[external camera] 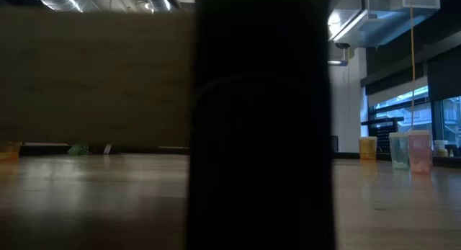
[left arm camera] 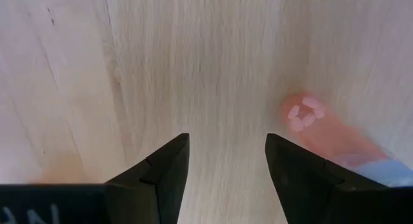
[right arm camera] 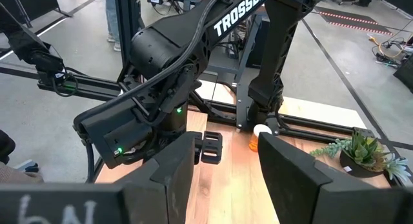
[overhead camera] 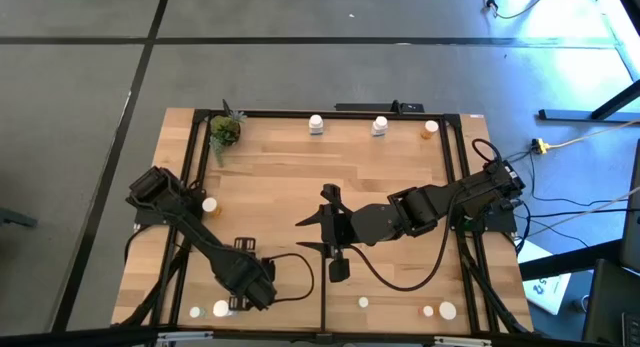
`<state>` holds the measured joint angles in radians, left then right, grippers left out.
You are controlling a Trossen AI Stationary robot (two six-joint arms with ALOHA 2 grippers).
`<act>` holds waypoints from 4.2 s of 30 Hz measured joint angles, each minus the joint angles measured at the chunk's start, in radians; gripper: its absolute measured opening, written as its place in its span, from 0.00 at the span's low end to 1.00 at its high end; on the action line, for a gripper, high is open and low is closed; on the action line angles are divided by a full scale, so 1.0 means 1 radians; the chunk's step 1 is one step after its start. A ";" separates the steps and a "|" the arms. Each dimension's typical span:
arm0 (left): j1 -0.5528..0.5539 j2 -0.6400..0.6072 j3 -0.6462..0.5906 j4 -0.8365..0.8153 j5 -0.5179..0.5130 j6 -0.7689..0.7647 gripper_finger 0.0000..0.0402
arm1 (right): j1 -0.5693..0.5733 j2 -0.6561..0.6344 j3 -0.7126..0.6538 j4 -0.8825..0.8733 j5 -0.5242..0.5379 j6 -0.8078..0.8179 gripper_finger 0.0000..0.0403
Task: Pick and place medicine bottles onto shelf by color
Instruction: Put the top left pink pill bottle on the shelf
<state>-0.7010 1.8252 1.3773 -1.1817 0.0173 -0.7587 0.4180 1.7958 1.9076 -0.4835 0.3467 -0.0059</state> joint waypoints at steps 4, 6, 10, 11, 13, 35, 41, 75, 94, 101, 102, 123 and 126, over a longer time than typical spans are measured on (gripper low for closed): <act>0.002 0.000 0.000 -0.014 -0.027 0.007 0.49 | 0.000 0.000 0.000 0.000 0.000 0.000 0.43; 0.007 0.000 0.000 -0.023 -0.034 0.014 0.49 | 0.000 0.000 0.000 0.000 0.000 0.000 0.43; 0.014 0.000 0.000 -0.048 -0.047 0.028 0.49 | 0.000 0.000 0.000 0.000 0.000 0.000 0.43; 0.016 0.000 0.000 -0.056 -0.048 0.026 0.49 | 0.000 0.000 0.000 0.000 0.000 0.001 0.43; 0.017 0.000 0.000 -0.080 -0.049 -0.004 0.49 | 0.000 0.000 0.000 0.000 0.000 0.001 0.43; 0.005 0.000 0.000 -0.139 0.034 -0.261 0.49 | 0.000 0.000 0.000 0.000 0.000 0.001 0.43; -0.006 0.000 0.000 -0.116 0.037 -0.311 0.49 | 0.000 0.000 0.000 0.000 0.000 0.001 0.43; -0.006 0.000 0.000 -0.036 0.044 -0.286 0.49 | 0.000 0.000 0.000 0.000 0.000 0.001 0.43; -0.006 0.000 0.000 -0.045 0.023 -0.278 0.49 | 0.000 0.000 0.000 -0.001 -0.003 0.025 0.43; -0.009 0.000 0.000 -0.045 0.024 -0.278 0.49 | 0.000 0.000 0.000 -0.060 -0.256 -0.027 0.43; -0.009 0.000 0.000 -0.044 0.024 -0.278 0.49 | 0.000 0.000 0.000 -0.066 -0.299 -0.030 0.43; -0.007 0.000 0.000 -0.031 -0.023 -0.199 0.49 | 0.000 0.000 0.000 -0.088 -0.292 -0.064 0.43; -0.003 0.000 0.000 -0.046 -0.049 -0.182 0.49 | 0.000 0.000 0.000 -0.088 -0.277 -0.080 0.43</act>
<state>-0.7044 1.8252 1.3773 -1.2277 -0.0322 -0.9407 0.4183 1.7954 1.9076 -0.5716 0.0700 -0.0858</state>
